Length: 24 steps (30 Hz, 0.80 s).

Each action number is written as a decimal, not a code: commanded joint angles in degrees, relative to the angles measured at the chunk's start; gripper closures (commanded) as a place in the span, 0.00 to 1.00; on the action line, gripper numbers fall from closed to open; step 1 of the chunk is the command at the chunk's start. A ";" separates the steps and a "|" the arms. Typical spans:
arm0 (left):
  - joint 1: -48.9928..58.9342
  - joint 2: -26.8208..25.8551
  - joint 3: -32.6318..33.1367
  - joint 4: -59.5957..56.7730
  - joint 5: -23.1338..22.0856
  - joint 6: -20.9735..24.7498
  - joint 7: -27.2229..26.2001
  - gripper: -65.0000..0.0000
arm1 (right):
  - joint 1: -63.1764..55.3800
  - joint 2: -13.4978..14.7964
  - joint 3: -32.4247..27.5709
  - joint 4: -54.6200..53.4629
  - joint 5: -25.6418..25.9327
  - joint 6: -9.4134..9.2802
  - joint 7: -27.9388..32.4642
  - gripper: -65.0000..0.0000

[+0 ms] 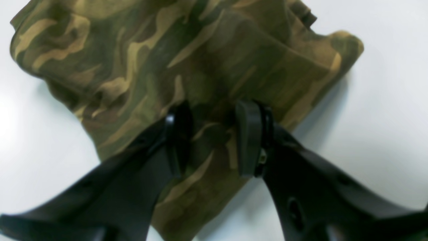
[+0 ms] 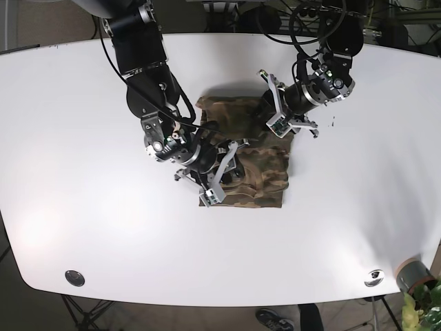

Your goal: Fold the T-shirt properly

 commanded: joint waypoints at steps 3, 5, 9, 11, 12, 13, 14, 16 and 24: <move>-0.72 -0.16 -1.75 -4.55 0.01 0.31 -0.53 0.68 | 3.49 -1.10 -0.14 -8.05 0.55 0.28 4.71 0.71; -0.63 -0.16 -1.75 -4.63 0.01 0.31 -0.53 0.68 | 4.10 -1.10 -0.14 -11.48 0.64 0.28 7.35 0.71; -0.36 -0.16 -1.75 -4.81 0.01 0.22 -0.53 0.68 | 7.53 -0.75 -0.14 -18.78 0.64 0.63 11.92 0.71; -0.28 -0.16 -1.75 -4.90 0.01 0.13 -0.53 0.68 | 9.47 -0.66 -0.06 -22.03 0.64 0.72 13.59 0.71; -0.10 -0.16 -1.75 -4.72 0.01 0.04 -0.53 0.68 | 10.26 -0.66 -0.06 -23.00 0.64 0.81 14.47 0.71; 0.69 -0.16 -1.75 -4.72 0.01 0.04 -0.53 0.68 | 11.05 -0.57 -0.06 -24.05 0.64 0.81 15.35 0.71; 1.22 -0.16 -1.66 -4.72 0.01 0.04 -0.53 0.68 | 11.67 -0.57 -0.06 -24.93 0.64 0.81 15.96 0.71; 1.39 -0.16 -1.49 -4.98 0.01 0.04 -0.53 0.68 | 13.42 -0.39 0.03 -26.69 0.64 0.81 16.84 0.71; 1.57 -0.16 0.80 -5.16 0.01 0.22 -0.53 0.68 | 19.31 0.13 0.03 -31.17 0.73 0.81 19.74 0.71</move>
